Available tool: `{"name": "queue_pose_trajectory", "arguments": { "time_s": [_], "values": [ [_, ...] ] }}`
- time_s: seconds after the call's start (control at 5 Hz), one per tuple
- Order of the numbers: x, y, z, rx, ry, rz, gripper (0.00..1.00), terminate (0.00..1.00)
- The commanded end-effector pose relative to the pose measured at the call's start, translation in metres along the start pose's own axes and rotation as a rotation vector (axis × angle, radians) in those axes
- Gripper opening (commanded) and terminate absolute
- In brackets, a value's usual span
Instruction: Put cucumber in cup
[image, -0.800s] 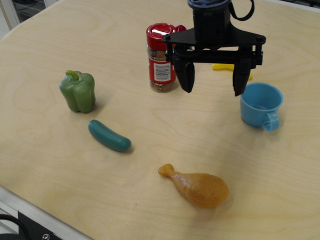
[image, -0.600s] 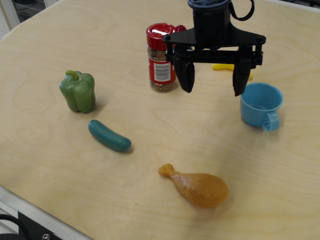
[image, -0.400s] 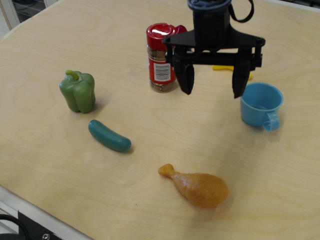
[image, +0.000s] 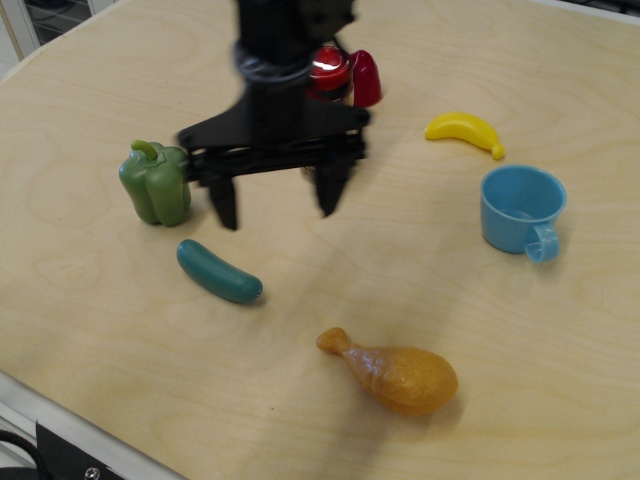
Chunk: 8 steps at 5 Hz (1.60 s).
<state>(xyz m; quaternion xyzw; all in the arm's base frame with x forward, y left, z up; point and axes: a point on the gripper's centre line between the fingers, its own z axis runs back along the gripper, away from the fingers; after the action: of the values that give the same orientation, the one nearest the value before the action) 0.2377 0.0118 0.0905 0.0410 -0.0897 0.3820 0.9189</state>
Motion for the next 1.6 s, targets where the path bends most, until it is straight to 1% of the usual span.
{"name": "queue_pose_trajectory", "arguments": {
  "time_s": [0.0, 0.2, 0.4, 0.6, 0.8, 1.0, 1.2, 1.4],
  "values": [
    [-0.01, 0.03, -0.017, -0.026, 0.002, 0.443, 1.0, 0.0],
    [-0.011, 0.025, -0.032, -0.041, 0.008, 0.518, 1.0, 0.0],
    [-0.007, 0.03, -0.04, -0.079, -0.007, 0.591, 1.0, 0.0],
    [-0.002, 0.027, -0.052, -0.155, 0.001, 0.591, 1.0, 0.0],
    [0.003, 0.024, -0.065, -0.147, 0.005, 0.611, 1.0, 0.0],
    [0.006, 0.02, -0.076, -0.137, 0.025, 0.617, 1.0, 0.0],
    [0.003, 0.01, -0.079, -0.123, 0.03, 0.606, 1.0, 0.0],
    [0.0, 0.01, -0.079, -0.106, 0.048, 0.567, 0.0, 0.0]
  ]
}}
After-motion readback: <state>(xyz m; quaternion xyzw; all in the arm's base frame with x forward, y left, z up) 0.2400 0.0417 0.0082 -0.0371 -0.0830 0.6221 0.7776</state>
